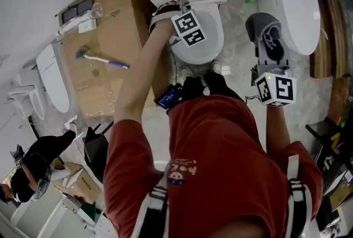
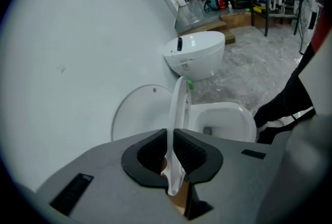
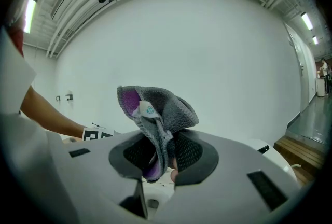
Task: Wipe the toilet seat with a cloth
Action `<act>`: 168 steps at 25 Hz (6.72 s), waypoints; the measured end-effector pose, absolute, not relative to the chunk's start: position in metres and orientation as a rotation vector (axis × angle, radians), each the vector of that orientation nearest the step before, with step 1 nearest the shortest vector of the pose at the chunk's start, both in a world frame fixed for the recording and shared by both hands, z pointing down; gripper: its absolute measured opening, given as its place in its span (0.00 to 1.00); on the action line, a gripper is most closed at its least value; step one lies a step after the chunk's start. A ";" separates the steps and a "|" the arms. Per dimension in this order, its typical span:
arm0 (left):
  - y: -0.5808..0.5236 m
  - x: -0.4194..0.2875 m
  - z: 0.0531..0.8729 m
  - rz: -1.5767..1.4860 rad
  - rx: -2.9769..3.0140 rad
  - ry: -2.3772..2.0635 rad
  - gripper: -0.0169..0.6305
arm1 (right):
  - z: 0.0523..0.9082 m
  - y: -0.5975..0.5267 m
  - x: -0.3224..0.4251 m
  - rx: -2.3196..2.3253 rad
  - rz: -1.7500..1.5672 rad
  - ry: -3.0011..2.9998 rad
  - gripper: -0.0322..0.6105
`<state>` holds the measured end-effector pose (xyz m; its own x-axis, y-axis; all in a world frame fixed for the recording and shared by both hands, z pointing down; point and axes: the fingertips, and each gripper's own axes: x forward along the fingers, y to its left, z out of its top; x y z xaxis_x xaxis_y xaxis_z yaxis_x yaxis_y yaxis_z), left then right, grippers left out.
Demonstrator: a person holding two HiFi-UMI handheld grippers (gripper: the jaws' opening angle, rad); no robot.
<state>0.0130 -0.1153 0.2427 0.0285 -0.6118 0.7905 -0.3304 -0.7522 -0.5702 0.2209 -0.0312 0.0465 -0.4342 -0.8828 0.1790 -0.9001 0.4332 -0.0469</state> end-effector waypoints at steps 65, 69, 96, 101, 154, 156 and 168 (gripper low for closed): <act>0.147 0.084 0.656 -2.213 -2.930 0.545 0.05 | 0.384 0.041 0.179 1.154 0.660 -2.262 0.20; 0.148 0.084 0.656 -2.195 -2.924 0.550 0.05 | 0.393 0.042 0.176 1.149 0.683 -2.255 0.20; 0.020 -0.110 0.411 -0.256 -2.237 2.461 0.05 | 0.570 -0.151 0.026 1.118 0.727 -2.104 0.20; 0.019 -0.130 0.409 -0.267 -2.211 2.485 0.05 | 0.609 -0.184 0.016 1.061 0.581 -1.960 0.20; 0.129 -0.153 0.403 -0.237 -2.228 2.573 0.05 | 0.632 0.134 -0.109 -0.350 -0.661 -2.012 0.19; 0.125 -0.153 0.404 -0.238 -2.218 2.585 0.05 | 0.633 0.145 -0.094 -0.337 -0.610 -2.022 0.19; 0.093 -0.119 0.420 -0.261 -2.303 2.576 0.05 | 0.636 0.161 -0.012 -0.098 -0.270 -2.041 0.19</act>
<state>-0.1187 0.0925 0.4204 -0.0878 -0.9386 0.3338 -0.9865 0.1285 0.1018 -0.0118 0.1614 0.6360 -0.4677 -0.0467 0.8827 0.1848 0.9714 0.1493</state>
